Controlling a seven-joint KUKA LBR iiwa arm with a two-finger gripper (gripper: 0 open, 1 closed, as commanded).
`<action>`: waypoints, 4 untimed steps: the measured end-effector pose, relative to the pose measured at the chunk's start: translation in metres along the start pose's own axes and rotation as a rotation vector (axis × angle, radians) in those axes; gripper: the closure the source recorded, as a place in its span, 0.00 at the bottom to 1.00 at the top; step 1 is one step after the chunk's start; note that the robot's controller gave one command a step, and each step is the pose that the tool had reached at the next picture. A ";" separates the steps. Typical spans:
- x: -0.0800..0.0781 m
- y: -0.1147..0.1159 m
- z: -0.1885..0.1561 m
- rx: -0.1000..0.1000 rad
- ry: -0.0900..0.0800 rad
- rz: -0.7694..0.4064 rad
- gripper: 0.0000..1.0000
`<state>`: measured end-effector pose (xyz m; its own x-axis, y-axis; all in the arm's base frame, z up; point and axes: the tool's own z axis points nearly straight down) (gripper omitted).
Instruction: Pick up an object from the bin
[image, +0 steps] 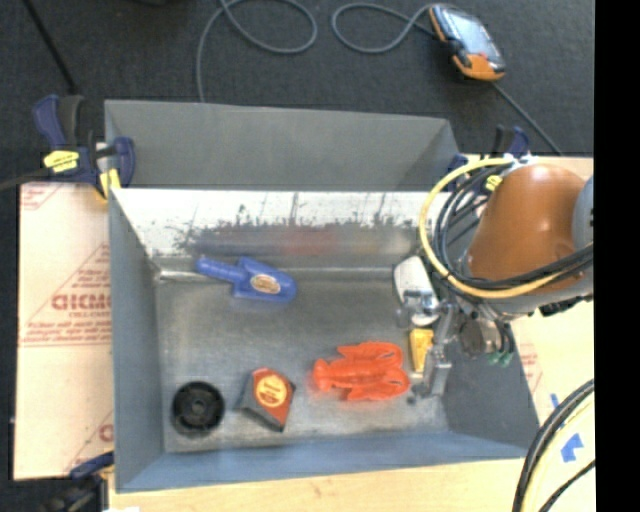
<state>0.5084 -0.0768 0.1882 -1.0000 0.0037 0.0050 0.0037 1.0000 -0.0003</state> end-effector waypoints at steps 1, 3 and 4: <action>-0.002 0.000 -0.004 0.001 -0.008 -0.003 0.00; -0.005 0.034 0.098 -0.001 -0.003 0.021 0.00; -0.012 0.036 0.075 -0.001 -0.011 0.129 0.00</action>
Offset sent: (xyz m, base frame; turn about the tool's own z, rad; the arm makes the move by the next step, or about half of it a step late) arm 0.0063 0.0442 -0.1182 0.0338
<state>0.5201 -0.0407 0.1133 -0.9912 0.1325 -0.0058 0.1325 0.9912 0.0004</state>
